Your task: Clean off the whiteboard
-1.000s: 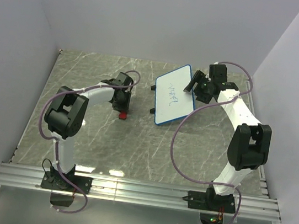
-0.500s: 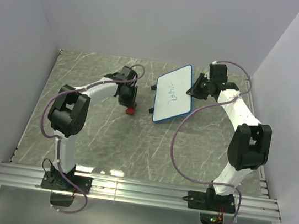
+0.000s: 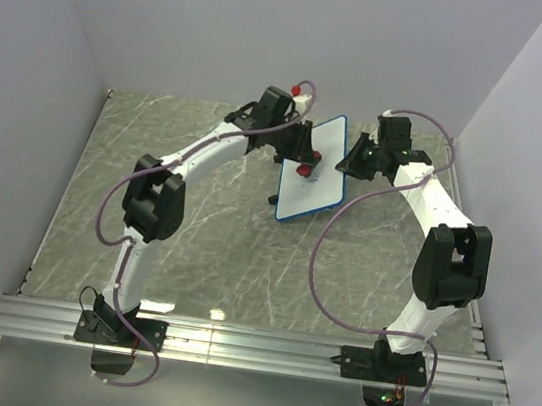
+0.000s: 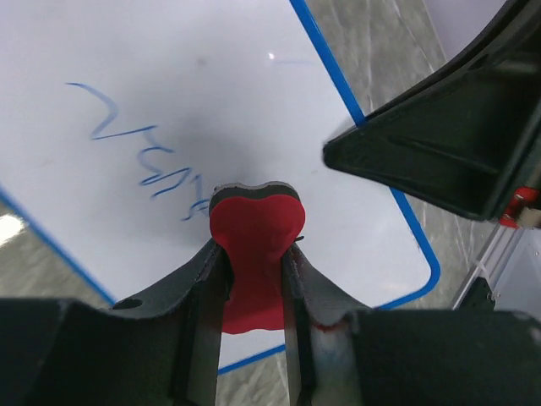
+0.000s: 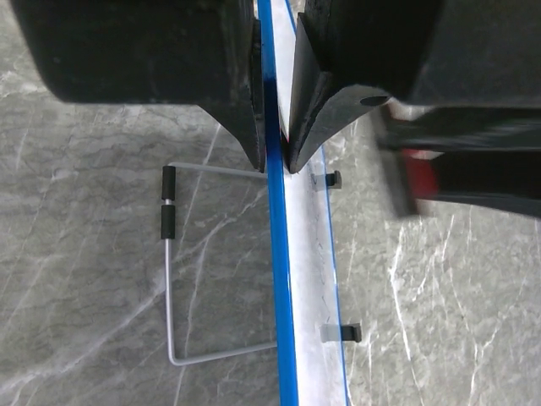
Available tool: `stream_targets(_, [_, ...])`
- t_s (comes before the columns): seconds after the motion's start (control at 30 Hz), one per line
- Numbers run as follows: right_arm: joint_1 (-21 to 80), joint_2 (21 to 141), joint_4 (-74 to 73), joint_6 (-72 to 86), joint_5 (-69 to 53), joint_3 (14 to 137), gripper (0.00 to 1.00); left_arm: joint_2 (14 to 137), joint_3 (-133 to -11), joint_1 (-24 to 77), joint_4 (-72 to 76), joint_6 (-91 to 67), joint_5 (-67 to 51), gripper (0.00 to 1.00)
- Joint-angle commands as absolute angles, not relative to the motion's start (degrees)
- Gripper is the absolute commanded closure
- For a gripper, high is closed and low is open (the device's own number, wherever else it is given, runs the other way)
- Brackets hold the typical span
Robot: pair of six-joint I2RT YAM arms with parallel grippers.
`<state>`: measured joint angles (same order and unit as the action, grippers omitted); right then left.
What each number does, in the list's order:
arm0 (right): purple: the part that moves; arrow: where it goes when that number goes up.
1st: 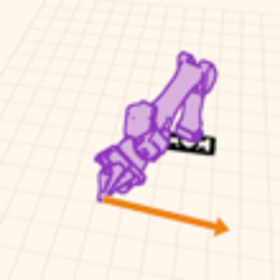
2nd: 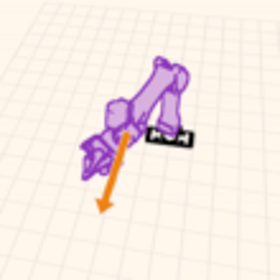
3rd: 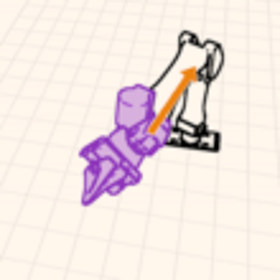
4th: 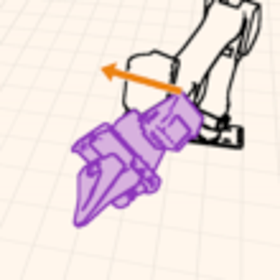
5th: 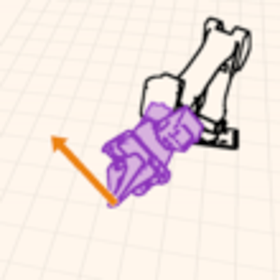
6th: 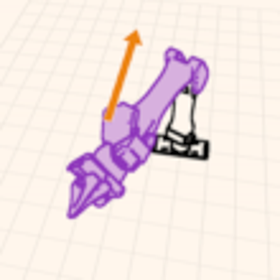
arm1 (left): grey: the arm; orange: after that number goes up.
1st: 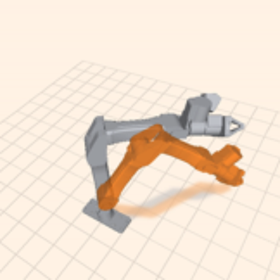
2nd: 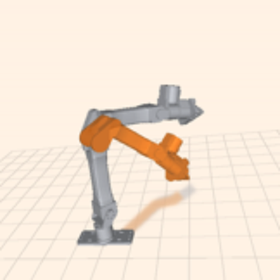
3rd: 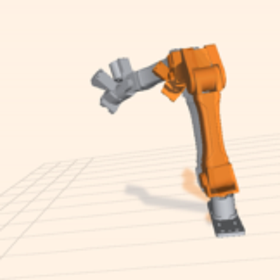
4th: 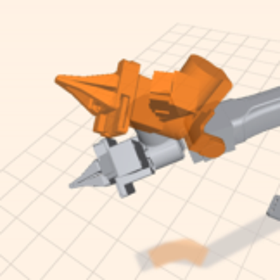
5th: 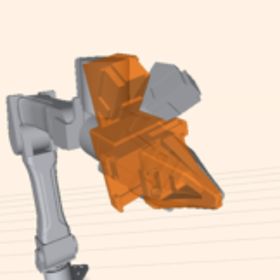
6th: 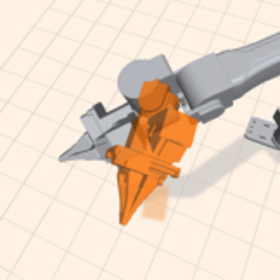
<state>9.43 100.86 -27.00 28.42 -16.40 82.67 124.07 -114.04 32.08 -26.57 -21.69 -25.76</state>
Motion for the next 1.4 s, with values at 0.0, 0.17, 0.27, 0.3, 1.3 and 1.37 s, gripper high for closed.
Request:
stream_targets(0.0, [9.14, 99.41, -31.64, 26.37, -13.89, 80.07, 1.00, 127.61, -116.54, 34.71, -25.05, -22.76, -30.32, 1.00])
stream_targets(0.17, [9.23, 98.09, -32.69, 26.37, -14.24, 77.88, 1.00, 128.06, -112.07, 36.91, -21.63, -24.17, -26.55, 1.00])
stream_targets(0.27, [9.32, 97.04, -32.52, 26.54, -15.99, 76.56, 1.00, 128.67, -111.27, 36.83, -21.53, -24.44, -24.79, 1.00])
stream_targets(0.3, [9.23, 96.68, -32.52, 26.54, -16.52, 76.20, 1.00, 129.54, -111.62, 36.83, -21.88, -24.09, -23.48, 1.00])
stream_targets(1.3, [19.42, 98.43, -36.92, 25.14, -22.85, 77.25, 1.00, 135.02, -122.18, 31.46, -20.05, -22.67, -44.28, 1.00])
stream_targets(1.37, [19.42, 100.10, -36.91, 25.14, -22.50, 78.13, 1.00, 132.99, -120.06, 32.86, -21.35, -21.54, -46.14, 0.99])
